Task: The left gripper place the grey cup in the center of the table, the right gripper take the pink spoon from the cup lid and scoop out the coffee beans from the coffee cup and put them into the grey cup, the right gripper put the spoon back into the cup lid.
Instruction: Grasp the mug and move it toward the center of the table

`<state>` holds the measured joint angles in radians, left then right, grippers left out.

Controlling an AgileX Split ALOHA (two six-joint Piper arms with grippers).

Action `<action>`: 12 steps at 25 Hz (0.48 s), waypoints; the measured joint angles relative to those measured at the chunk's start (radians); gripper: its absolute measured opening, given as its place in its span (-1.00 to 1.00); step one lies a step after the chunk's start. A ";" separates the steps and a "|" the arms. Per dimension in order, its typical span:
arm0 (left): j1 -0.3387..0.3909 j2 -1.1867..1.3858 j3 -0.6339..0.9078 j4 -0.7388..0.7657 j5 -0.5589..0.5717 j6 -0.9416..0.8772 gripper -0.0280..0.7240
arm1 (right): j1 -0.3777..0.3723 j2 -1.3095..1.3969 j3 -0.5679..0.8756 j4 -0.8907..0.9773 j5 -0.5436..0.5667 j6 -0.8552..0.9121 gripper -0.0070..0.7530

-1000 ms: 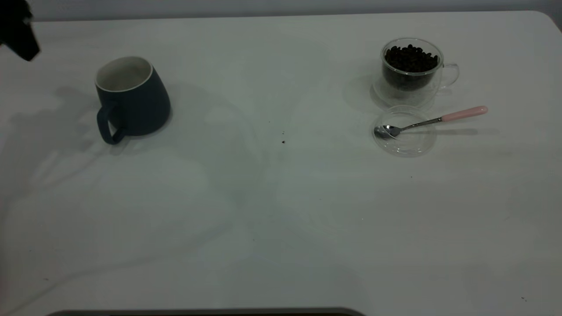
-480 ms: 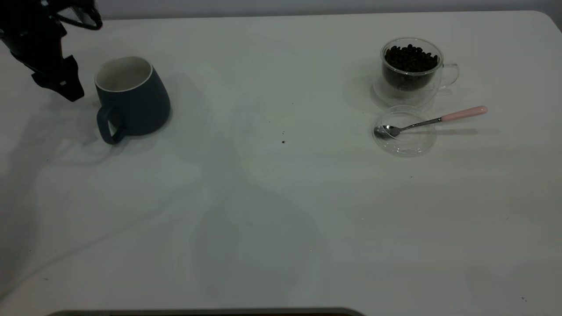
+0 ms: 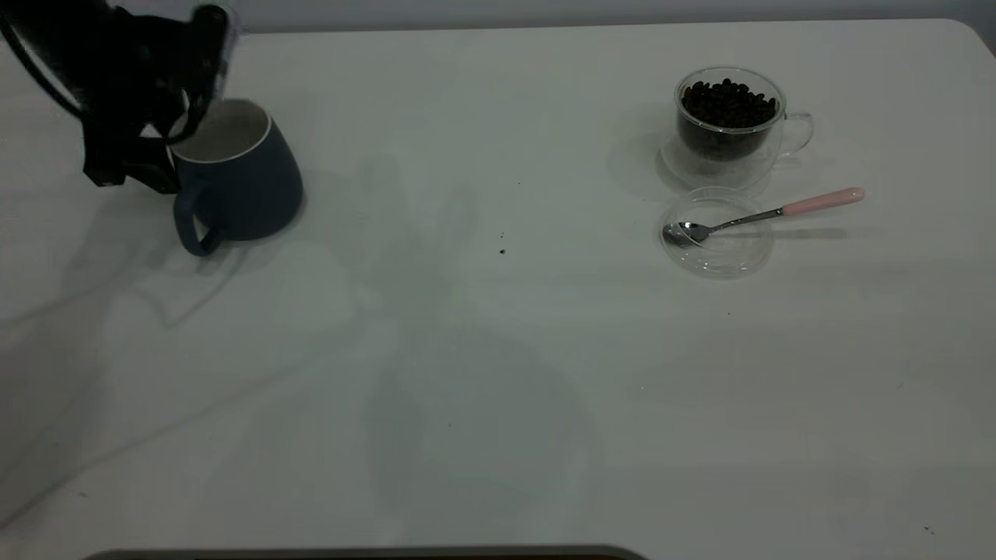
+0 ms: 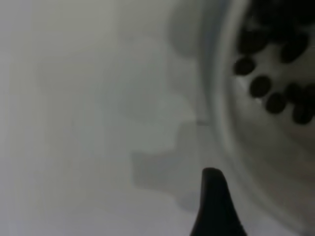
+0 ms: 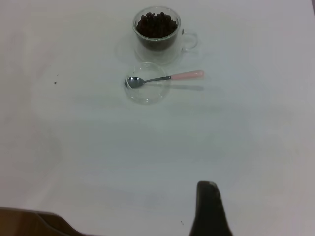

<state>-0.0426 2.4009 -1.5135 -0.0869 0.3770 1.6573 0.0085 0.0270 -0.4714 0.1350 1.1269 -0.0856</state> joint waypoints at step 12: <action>-0.125 0.011 0.000 -0.192 -0.017 0.172 0.58 | 0.000 0.000 0.000 0.000 0.000 0.001 0.53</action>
<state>-0.1680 2.4120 -1.5135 -0.2789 0.3600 1.8292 0.0085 0.0270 -0.4714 0.1350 1.1269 -0.0844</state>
